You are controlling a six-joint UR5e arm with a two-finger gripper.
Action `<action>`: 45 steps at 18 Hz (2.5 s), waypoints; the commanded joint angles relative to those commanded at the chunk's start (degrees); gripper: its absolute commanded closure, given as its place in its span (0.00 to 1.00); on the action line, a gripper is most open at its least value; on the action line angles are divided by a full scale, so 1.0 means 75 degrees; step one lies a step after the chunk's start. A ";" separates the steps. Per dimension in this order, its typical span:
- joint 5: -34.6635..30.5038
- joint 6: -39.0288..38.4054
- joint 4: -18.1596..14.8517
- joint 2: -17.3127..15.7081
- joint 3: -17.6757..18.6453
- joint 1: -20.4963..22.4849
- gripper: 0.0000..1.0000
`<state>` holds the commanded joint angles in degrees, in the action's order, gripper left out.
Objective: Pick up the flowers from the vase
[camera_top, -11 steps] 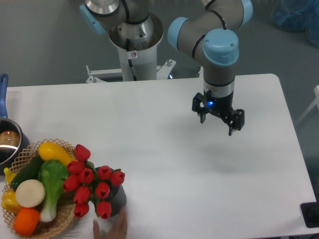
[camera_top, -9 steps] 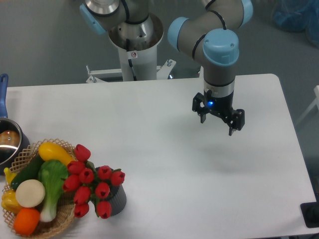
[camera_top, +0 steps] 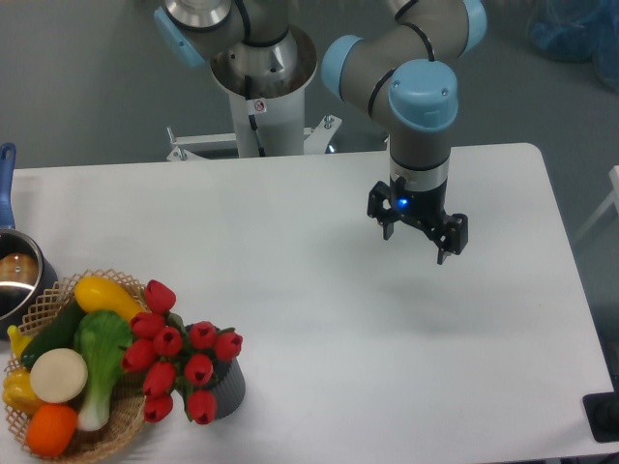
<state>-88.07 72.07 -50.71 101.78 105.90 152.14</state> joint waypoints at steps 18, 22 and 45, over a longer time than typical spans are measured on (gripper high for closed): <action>0.2952 -0.0023 0.0141 -0.0844 0.0539 0.0094 0.00; 0.4379 -0.0175 0.0129 -0.0891 0.0587 0.0222 0.00; 0.8180 -0.0469 0.0141 0.0735 -0.0149 -0.0444 0.00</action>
<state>-26.72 68.55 -49.66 107.30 104.78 148.81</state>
